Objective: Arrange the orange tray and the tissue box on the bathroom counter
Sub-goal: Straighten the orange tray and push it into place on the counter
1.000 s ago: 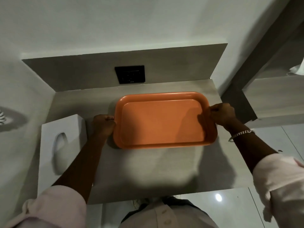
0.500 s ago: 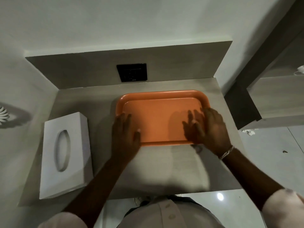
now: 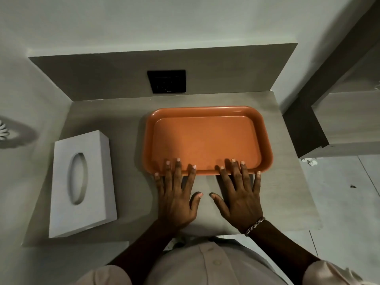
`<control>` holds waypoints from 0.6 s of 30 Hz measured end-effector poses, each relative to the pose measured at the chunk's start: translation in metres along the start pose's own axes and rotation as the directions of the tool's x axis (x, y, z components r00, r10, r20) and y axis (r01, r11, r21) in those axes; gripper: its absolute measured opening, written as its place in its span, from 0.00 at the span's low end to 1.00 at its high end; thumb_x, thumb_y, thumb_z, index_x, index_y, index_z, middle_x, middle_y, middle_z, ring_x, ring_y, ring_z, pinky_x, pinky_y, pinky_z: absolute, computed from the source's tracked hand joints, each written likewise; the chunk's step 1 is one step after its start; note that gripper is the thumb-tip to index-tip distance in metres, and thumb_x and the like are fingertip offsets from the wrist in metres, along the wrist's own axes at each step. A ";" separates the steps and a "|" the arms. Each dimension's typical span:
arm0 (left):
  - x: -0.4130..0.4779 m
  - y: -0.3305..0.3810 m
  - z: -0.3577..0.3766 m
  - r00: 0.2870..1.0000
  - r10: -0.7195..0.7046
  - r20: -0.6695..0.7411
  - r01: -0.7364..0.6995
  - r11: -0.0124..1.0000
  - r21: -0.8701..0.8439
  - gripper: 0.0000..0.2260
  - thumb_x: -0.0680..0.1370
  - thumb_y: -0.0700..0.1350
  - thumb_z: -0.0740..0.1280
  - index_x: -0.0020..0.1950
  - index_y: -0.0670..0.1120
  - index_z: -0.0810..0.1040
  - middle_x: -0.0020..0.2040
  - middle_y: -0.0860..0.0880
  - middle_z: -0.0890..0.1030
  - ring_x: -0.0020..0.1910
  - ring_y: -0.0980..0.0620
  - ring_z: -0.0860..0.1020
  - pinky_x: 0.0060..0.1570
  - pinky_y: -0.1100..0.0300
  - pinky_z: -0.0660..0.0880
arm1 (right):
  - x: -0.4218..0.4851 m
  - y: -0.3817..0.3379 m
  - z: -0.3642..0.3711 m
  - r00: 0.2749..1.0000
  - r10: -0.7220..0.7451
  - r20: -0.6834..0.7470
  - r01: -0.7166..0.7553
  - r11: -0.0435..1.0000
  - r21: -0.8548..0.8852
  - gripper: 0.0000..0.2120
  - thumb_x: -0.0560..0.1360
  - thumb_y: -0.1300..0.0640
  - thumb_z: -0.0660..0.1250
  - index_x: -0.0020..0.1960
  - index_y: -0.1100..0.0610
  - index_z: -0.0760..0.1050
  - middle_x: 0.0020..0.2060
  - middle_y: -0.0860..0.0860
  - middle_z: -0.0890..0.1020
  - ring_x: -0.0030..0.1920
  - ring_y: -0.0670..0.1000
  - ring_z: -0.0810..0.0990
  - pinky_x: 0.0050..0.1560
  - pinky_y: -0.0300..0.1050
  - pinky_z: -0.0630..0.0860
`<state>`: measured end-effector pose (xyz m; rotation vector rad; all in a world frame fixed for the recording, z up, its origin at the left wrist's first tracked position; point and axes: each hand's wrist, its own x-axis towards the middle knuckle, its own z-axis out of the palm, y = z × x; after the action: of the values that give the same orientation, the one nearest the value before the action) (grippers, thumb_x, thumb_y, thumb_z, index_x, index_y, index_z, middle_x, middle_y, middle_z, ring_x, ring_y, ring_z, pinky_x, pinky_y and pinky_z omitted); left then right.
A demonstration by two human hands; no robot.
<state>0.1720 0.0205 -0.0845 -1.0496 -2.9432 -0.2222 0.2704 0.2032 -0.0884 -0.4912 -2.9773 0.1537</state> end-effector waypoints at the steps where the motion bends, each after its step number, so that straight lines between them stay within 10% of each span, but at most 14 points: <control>1: 0.001 0.001 0.000 1.000 -0.004 0.001 0.004 1.000 -0.003 0.35 0.78 0.64 0.55 0.81 0.53 0.50 0.82 0.40 0.49 0.81 0.36 0.44 0.76 0.29 0.48 | 0.002 0.000 0.001 1.000 0.000 0.001 0.000 1.000 -0.002 0.39 0.75 0.32 0.55 0.80 0.49 0.52 0.80 0.56 0.53 0.80 0.60 0.49 0.75 0.67 0.45; 18: 0.056 -0.012 -0.008 0.998 -0.044 0.036 0.044 0.999 -0.015 0.36 0.78 0.69 0.47 0.81 0.51 0.53 0.82 0.39 0.52 0.81 0.34 0.48 0.76 0.29 0.51 | 0.067 0.005 0.001 0.997 -0.005 0.072 0.004 1.000 0.009 0.41 0.74 0.28 0.51 0.80 0.48 0.50 0.80 0.57 0.54 0.80 0.60 0.49 0.74 0.70 0.46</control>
<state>0.1206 0.0449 -0.0752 -1.0020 -3.0032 -0.2294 0.2090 0.2298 -0.0829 -0.4879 -3.0465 0.1884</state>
